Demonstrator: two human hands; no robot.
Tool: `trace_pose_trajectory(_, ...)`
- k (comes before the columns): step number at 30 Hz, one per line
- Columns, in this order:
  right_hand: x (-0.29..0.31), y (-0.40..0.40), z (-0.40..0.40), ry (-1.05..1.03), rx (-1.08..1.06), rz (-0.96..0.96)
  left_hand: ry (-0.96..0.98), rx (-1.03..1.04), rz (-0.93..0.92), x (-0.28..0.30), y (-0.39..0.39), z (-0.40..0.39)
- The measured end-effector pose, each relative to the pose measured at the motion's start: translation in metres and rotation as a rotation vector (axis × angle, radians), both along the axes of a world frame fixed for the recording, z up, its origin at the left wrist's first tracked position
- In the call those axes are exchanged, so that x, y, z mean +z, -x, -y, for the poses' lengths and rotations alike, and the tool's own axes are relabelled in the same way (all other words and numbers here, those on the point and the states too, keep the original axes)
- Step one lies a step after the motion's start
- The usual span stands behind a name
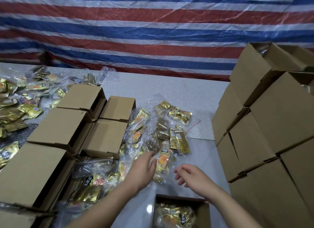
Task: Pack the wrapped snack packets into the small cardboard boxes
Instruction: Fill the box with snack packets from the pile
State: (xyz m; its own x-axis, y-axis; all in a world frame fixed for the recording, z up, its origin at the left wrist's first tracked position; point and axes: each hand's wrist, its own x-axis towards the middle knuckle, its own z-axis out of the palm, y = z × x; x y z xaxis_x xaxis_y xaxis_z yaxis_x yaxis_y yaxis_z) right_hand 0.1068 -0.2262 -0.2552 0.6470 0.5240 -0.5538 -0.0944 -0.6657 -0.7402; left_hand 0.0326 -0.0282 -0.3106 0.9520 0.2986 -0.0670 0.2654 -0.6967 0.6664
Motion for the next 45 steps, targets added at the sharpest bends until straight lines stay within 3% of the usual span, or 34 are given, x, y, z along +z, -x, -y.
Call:
trace_pose_trajectory(4,-0.017,-0.018,0.002,0.038,-0.092,0.090,-0.415,-0.238,0.009,0.011,-0.065,-0.018)
trace_pose_trajectory(9,-0.053,-0.045,0.010,0.153,-0.116,0.113,-0.883,-0.644,-0.154,0.001,-0.144,-0.011)
trace_pose_trajectory(12,-0.068,-0.065,0.018,0.195,-0.157,0.113,-1.071,-0.857,-0.279,-0.014,-0.186,0.007)
trace_pose_trajectory(20,-0.105,-0.098,0.034,0.251,-0.222,0.103,-1.324,-1.152,-0.345,-0.064,-0.254,0.047)
trace_pose_trajectory(24,-0.114,-0.098,0.040,0.246,-0.238,0.123,-1.344,-1.209,-0.423,-0.072,-0.267,0.059)
trace_pose_trajectory(30,-0.121,-0.098,0.048,0.205,-0.265,0.129,-1.454,-1.290,-0.247,-0.078,-0.265,0.053)
trace_pose_trajectory(32,-0.114,-0.096,0.046,0.189,-0.294,0.122,-1.347,-1.218,-0.178,-0.062,-0.260,0.041)
trace_pose_trajectory(34,-0.102,-0.093,0.042,0.144,-0.333,0.118,-1.107,-1.056,-0.124,-0.035,-0.254,0.027)
trace_pose_trajectory(37,-0.079,-0.091,0.036,0.032,-0.457,0.108,-0.543,-0.727,-0.039,0.025,-0.244,0.015)
trace_pose_trajectory(39,-0.060,-0.095,0.032,-0.076,-0.523,0.094,-0.208,-0.562,-0.083,0.070,-0.235,0.010)
trace_pose_trajectory(45,0.037,-0.092,0.028,-0.610,-0.317,-0.003,0.517,-0.431,-0.191,0.174,-0.169,0.003)
